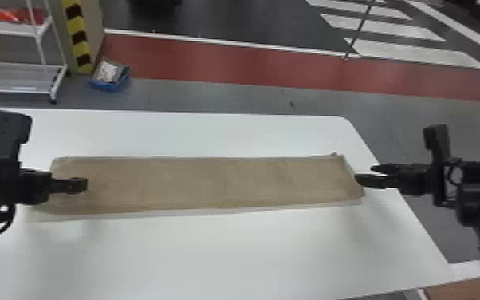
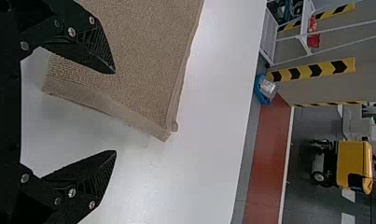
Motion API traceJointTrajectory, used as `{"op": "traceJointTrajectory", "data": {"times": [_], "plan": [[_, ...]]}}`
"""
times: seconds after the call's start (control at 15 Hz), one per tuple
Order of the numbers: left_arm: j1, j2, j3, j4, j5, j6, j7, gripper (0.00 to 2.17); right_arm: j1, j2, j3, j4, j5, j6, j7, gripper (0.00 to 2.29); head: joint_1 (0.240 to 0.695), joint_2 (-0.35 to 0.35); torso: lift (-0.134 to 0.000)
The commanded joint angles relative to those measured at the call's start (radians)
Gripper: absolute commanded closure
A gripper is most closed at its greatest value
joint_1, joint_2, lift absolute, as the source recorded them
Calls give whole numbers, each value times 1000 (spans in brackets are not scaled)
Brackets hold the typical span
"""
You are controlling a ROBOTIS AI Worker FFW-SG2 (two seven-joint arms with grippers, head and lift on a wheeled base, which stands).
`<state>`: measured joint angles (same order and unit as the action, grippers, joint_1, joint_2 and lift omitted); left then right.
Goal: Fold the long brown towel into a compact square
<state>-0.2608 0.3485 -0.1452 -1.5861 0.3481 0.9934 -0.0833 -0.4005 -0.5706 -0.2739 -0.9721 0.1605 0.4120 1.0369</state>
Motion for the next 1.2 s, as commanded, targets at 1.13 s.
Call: {"op": "traceJointTrajectory", "data": {"times": [1.13], "plan": [[-3, 0, -13, -2, -15, 15, 0, 211, 29, 0, -21, -30, -10, -2, 18, 323, 695, -247, -120]]}}
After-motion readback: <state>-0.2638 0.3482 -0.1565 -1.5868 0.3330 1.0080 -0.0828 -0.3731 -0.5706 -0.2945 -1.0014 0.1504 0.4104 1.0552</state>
